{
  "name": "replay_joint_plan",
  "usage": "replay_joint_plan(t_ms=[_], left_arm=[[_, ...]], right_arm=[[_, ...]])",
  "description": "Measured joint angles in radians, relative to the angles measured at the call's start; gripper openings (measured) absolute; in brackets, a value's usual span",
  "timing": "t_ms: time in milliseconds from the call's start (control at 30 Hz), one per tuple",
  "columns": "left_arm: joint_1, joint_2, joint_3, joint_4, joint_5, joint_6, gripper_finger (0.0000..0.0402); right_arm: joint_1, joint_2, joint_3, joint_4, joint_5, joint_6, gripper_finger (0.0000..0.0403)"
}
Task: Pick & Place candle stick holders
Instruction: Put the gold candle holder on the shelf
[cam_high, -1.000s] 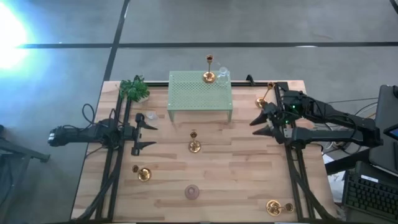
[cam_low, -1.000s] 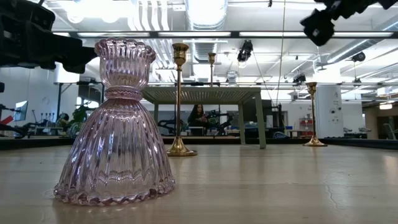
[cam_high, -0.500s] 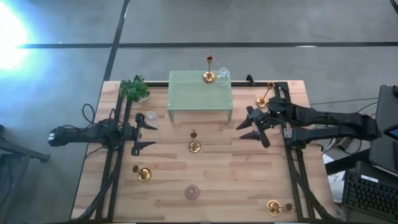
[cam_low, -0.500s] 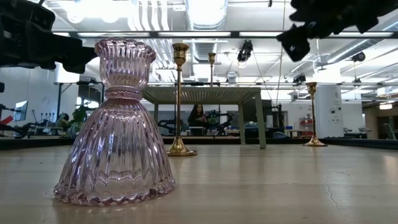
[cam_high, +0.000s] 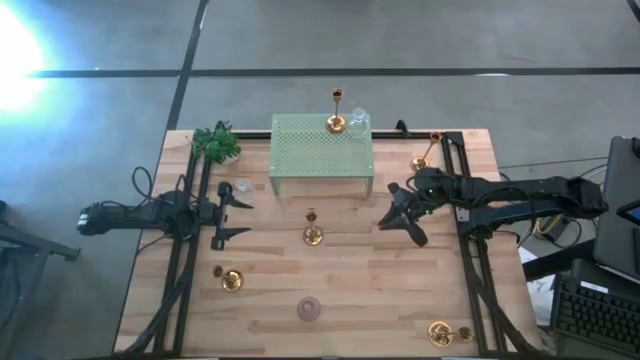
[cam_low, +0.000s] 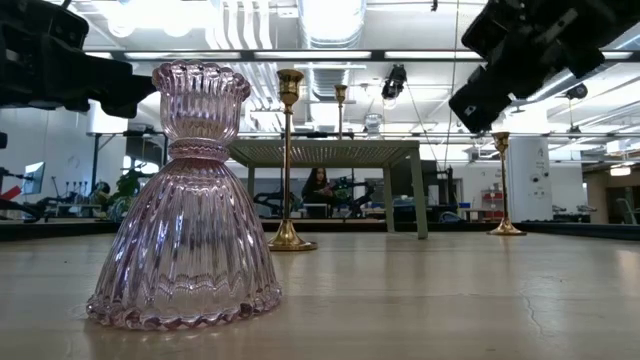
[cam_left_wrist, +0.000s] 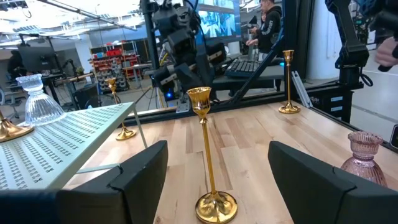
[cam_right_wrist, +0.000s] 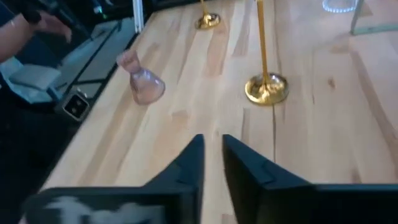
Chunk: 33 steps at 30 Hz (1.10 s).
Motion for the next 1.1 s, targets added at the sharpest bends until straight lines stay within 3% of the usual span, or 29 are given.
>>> replay_joint_plan(t_ms=[133,467,700,833,1100], left_arm=[[0.0,0.0,0.0,0.0,0.0,0.0,0.0282],[0.0,0.0,0.0,0.003,0.001,0.0,0.0282],[0.0,0.0,0.0,0.003,0.001,0.0,0.0282],[0.0,0.0,0.0,0.005,0.0,-0.002,0.0282],[0.0,0.0,0.0,0.155,-0.104,-0.297,0.0282]], right_arm=[[0.0,-0.012,-0.031,0.011,0.051,-0.036,0.0012],[-0.018,-0.093,-0.201,0.244,0.16,-0.096,0.0008],[-0.059,-0.175,-0.363,0.398,0.17,-0.102,0.0008],[-0.062,-0.216,-0.42,0.43,0.264,-0.116,0.0008],[-0.063,-0.247,-0.481,0.425,0.443,-0.093,0.0008]])
